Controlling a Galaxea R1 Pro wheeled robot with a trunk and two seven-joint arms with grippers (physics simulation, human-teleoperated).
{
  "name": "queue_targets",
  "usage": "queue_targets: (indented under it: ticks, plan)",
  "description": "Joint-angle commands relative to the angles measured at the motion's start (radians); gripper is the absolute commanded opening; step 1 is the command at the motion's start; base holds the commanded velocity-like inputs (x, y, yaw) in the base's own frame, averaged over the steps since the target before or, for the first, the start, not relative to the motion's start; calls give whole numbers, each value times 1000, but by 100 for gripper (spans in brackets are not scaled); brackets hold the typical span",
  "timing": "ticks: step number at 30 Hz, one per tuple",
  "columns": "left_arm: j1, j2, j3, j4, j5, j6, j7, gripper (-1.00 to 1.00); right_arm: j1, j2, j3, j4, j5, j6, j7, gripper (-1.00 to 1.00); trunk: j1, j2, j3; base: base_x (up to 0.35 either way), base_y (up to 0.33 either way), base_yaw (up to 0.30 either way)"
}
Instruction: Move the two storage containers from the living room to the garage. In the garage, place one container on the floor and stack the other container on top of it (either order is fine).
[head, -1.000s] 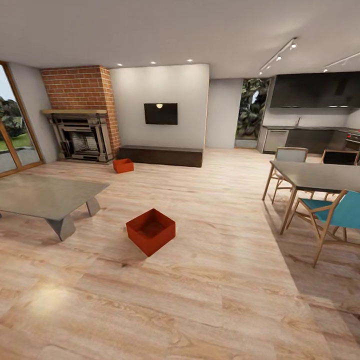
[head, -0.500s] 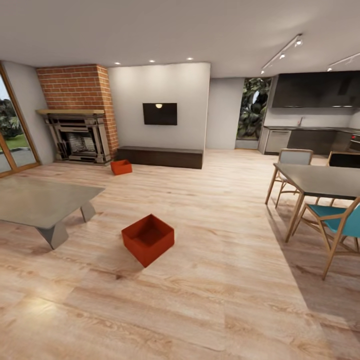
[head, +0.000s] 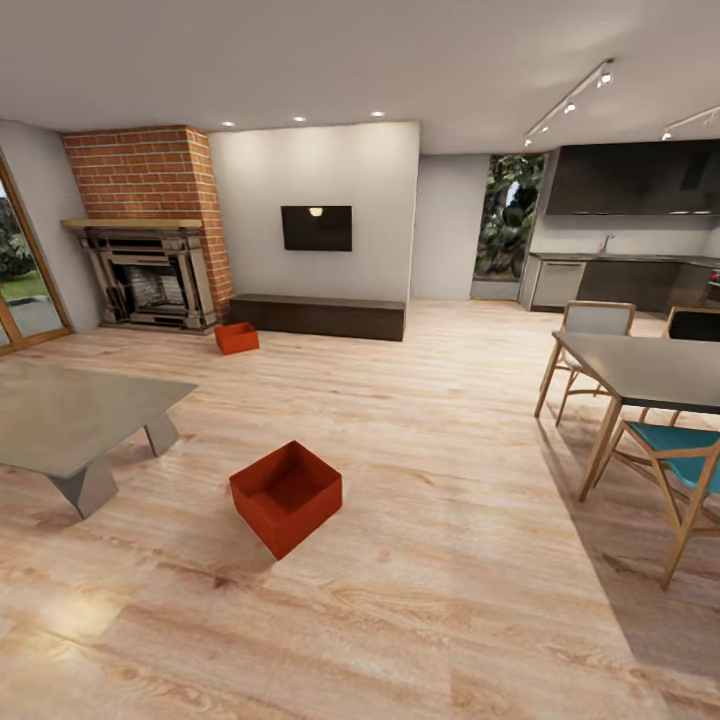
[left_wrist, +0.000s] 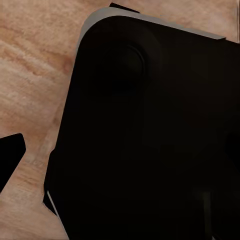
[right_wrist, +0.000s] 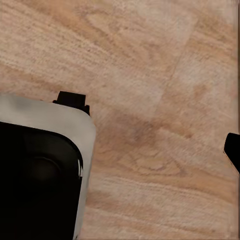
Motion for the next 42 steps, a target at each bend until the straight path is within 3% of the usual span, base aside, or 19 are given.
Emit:
queue_targets:
  ticks: [1, 23, 42]
  plan:
    - [0, 0, 2, 0, 3, -2, 1, 100, -1, 1, 8, 3, -6, -6, -2, 100, 1, 0, -1, 325, -78, 0]
    - [0, -1, 3, 0, 3, -4, 1, 100, -1, -10, 9, 3, -7, -12, -2, 100, 1, 0, -1, 324, -78, 0]
    - [0, 1, 2, 0, 3, -4, 1, 100, -1, -2, 6, 3, -7, -8, -2, 100, 1, 0, -1, 324, -79, 4]
